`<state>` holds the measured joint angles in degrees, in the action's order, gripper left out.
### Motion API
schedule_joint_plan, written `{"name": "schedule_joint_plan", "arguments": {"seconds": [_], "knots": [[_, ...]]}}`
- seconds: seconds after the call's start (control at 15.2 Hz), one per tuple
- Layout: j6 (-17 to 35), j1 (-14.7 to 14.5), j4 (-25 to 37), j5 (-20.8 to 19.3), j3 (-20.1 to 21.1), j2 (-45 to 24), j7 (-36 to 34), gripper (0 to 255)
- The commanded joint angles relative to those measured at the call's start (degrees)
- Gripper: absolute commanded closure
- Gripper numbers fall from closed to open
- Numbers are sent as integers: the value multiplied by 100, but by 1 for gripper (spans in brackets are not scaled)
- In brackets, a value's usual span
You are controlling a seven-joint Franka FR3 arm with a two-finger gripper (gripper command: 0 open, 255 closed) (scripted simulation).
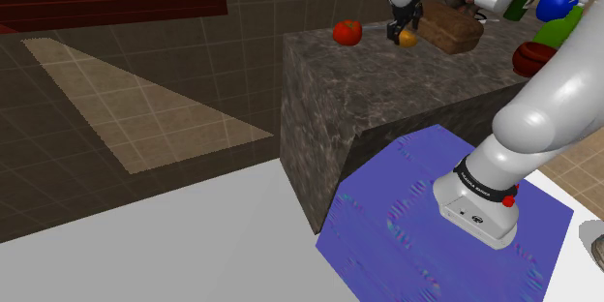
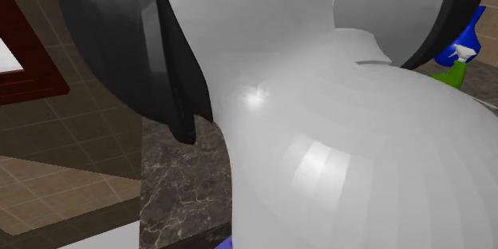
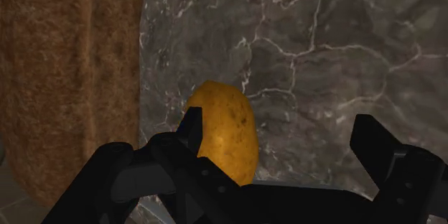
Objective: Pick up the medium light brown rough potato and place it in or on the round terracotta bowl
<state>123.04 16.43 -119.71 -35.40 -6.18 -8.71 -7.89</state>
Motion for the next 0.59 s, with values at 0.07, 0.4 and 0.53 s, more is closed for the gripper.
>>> {"name": "schedule_joint_plan", "arguments": {"seconds": [0.07, 0.4, 0.53], "knots": [[82, 77, 533, -253, -126, -510, -109, 0], [348, 178, 660, -398, -234, -830, -175, 0], [470, 218, 641, -438, -266, -916, -196, 0]]}}
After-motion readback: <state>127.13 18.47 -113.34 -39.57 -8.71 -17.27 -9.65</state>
